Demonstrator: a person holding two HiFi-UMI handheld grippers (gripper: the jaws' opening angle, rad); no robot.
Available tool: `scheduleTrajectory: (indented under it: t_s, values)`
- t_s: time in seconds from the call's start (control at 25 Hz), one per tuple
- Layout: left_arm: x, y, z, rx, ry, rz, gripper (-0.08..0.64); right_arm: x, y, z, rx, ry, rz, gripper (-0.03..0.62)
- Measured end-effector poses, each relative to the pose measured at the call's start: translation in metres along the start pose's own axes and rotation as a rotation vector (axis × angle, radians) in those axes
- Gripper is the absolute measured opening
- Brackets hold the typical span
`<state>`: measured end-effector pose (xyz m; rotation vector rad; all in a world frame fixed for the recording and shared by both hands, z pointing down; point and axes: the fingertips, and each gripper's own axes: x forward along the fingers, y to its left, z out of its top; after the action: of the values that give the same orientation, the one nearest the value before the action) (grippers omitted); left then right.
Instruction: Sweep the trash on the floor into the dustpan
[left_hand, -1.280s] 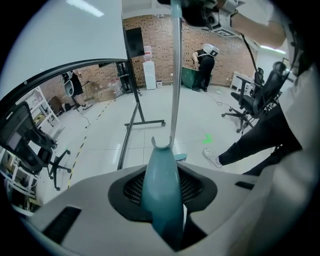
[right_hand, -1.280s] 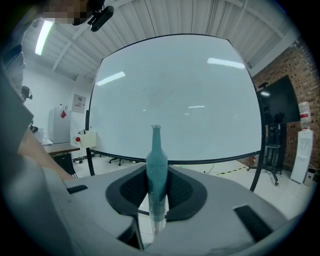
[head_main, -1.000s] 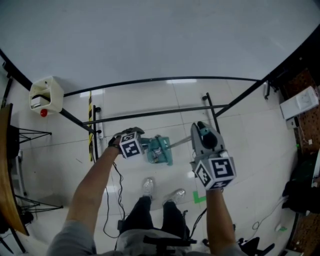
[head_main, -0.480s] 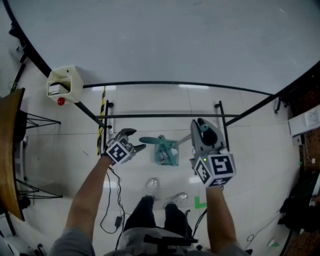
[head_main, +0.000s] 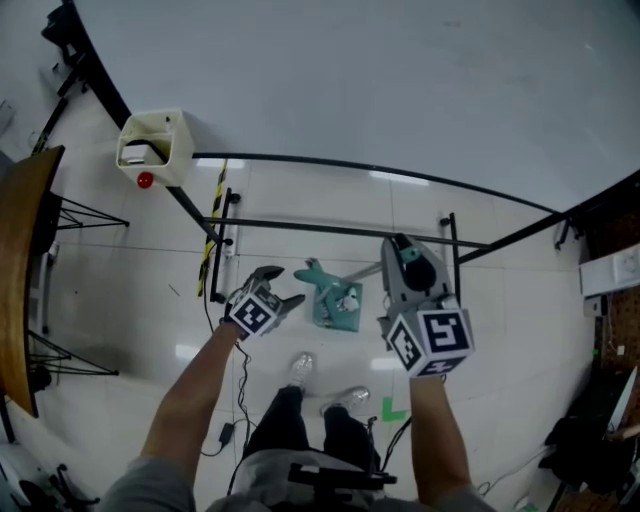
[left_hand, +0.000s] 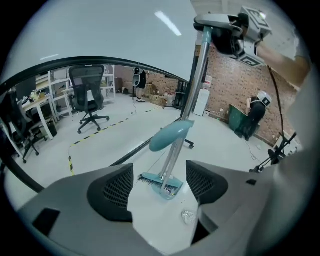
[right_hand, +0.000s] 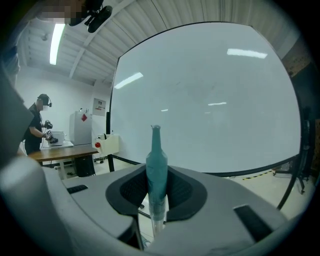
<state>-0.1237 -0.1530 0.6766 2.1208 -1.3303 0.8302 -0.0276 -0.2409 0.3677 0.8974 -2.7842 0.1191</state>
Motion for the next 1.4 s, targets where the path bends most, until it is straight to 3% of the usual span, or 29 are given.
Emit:
scheduleTrajectory:
  t_s: [0.28, 0.72, 1.16, 1.4]
  values:
    - [0.02, -0.028, 0.001, -0.048, -0.023, 0.029, 0.316, -0.003, 0.012, 0.005, -0.021, -0.008, 0.059, 0.071]
    - [0.058, -0.064, 0.051, -0.199, -0.207, 0.123, 0.33, -0.006, 0.036, 0.013, -0.03, -0.051, 0.24, 0.071]
    - [0.067, -0.055, 0.074, -0.228, -0.288, 0.223, 0.33, -0.007, 0.052, 0.017, -0.036, -0.098, 0.467, 0.072]
    - [0.067, -0.046, 0.078, -0.291, -0.309, 0.331, 0.326, -0.007, 0.059, 0.017, -0.025, -0.105, 0.504, 0.075]
